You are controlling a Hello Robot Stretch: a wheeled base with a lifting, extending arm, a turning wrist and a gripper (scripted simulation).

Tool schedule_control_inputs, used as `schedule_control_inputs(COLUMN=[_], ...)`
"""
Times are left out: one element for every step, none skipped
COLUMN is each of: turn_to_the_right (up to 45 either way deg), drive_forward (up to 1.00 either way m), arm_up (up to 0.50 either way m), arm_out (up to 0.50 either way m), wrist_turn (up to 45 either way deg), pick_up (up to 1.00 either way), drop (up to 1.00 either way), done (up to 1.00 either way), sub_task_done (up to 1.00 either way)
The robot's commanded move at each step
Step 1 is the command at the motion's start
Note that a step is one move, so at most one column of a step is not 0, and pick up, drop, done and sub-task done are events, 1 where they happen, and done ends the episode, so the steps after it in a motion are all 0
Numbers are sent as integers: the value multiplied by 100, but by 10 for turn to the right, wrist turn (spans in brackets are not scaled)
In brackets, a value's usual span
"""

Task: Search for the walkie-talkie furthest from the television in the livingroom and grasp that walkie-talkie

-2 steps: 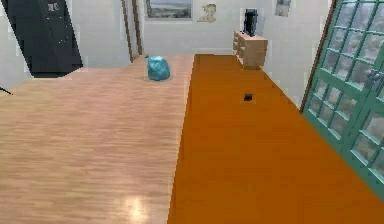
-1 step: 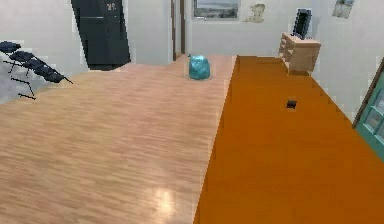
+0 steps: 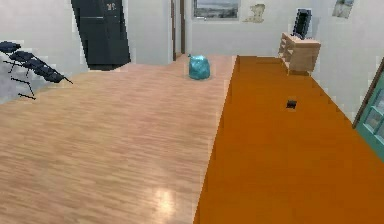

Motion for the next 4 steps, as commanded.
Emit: schedule_control_inputs(turn_to_the_right=[0,0,0,0], drive_forward=[0,0,0,0], arm_up=[38,0,0,0], arm_out=[0,14,0,0], wrist_turn=[0,0,450,450], pick_up=[0,0,0,0], drop=[0,0,0,0], done=[0,0,0,0], sub_task_done=[0,0,0,0])
